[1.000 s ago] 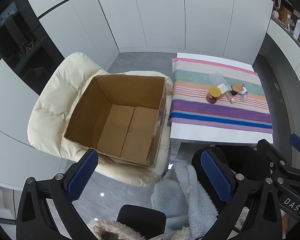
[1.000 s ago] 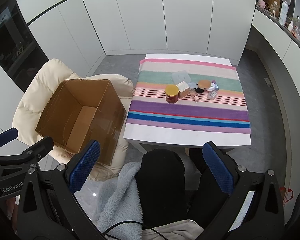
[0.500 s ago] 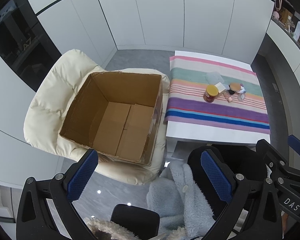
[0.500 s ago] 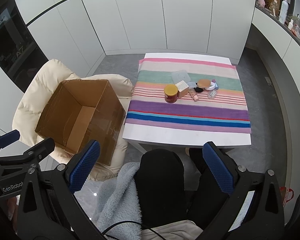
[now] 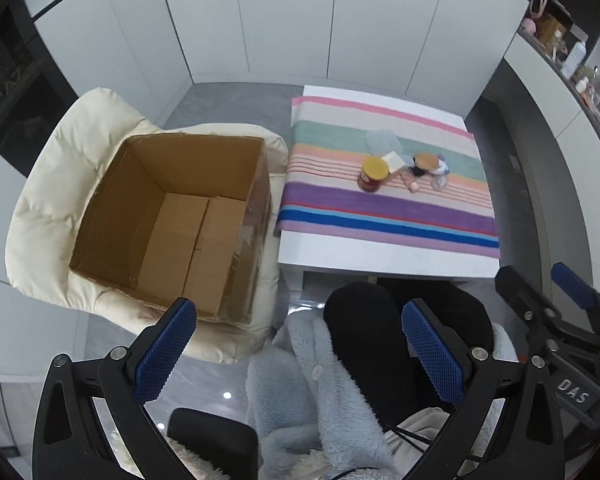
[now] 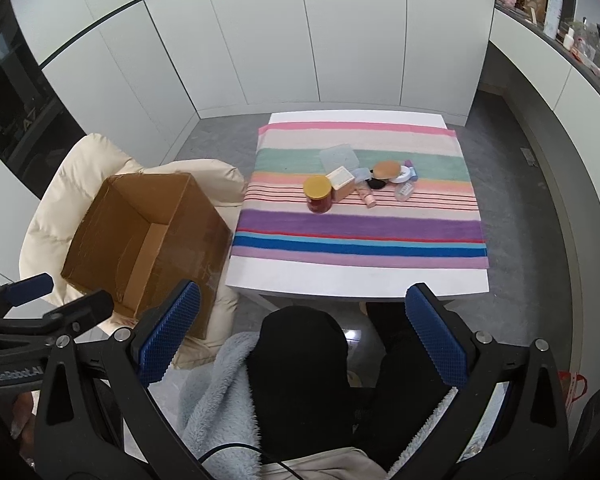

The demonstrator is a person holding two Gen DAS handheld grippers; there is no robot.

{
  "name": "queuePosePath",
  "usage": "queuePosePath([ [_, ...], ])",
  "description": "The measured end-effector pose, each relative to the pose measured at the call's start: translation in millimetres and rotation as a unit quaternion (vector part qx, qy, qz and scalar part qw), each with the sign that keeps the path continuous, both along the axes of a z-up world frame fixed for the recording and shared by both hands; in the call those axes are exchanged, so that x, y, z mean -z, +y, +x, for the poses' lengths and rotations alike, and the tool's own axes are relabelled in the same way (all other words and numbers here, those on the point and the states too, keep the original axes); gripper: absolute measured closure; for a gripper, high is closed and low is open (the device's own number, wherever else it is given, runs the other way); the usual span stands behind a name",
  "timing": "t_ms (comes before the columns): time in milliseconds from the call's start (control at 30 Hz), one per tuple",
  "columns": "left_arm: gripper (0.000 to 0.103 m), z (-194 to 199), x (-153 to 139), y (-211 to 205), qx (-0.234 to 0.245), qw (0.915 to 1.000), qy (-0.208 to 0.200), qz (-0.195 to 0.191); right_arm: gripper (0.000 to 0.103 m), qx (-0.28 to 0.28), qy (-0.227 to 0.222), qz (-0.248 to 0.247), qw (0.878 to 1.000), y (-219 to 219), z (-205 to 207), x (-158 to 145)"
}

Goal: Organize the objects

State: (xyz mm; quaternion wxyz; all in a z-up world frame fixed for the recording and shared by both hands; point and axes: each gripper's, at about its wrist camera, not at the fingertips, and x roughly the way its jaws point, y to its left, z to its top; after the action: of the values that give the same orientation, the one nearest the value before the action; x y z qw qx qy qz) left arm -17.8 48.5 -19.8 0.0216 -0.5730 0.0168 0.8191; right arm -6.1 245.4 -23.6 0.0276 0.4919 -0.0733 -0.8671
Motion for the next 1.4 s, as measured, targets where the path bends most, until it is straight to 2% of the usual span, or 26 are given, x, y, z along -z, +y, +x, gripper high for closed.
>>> queuePosePath([
  [133,0.0,-7,8,10,-0.002,1.0,-0.007,0.002,0.0,0.006,0.0,0.003,1.0,17,-2,4],
  [233,0.0,-11,13,19,-0.003,1.0,-0.006,0.002,0.0,0.011,-0.002,-0.013,1.0,33,-4,8],
  [533,0.0,-33,21,83,0.051,0.9982,0.0,-0.032,0.0,0.046,-0.003,-0.01,0.999,79,-11,15],
  [633,0.0,-42,28,106,0.066,0.9975,-0.005,-0.025,0.0,0.055,0.0,-0.004,0.998,95,-14,19],
  [700,0.0,-49,35,119,0.071,0.9974,-0.008,-0.009,0.0,0.064,0.0,0.008,0.998,107,-16,23],
  [800,0.0,-58,45,136,0.074,0.9971,-0.007,-0.012,0.0,0.073,-0.004,0.013,0.997,121,-19,31],
  [900,0.0,-65,55,149,0.078,0.9968,-0.008,-0.018,0.0,0.083,-0.01,0.006,0.996,138,-23,40],
  [1033,0.0,-75,70,158,0.076,0.9969,-0.02,0.001,0.0,0.095,-0.007,-0.016,0.995,161,-30,51],
  [1133,0.0,-85,84,164,0.072,0.997,-0.024,0.014,0.0,0.106,0.0,-0.009,0.994,173,-34,59],
  [1400,0.0,-120,130,174,0.064,0.9978,-0.014,-0.009,0.0,0.116,0.014,0.016,0.993,194,-67,100],
])
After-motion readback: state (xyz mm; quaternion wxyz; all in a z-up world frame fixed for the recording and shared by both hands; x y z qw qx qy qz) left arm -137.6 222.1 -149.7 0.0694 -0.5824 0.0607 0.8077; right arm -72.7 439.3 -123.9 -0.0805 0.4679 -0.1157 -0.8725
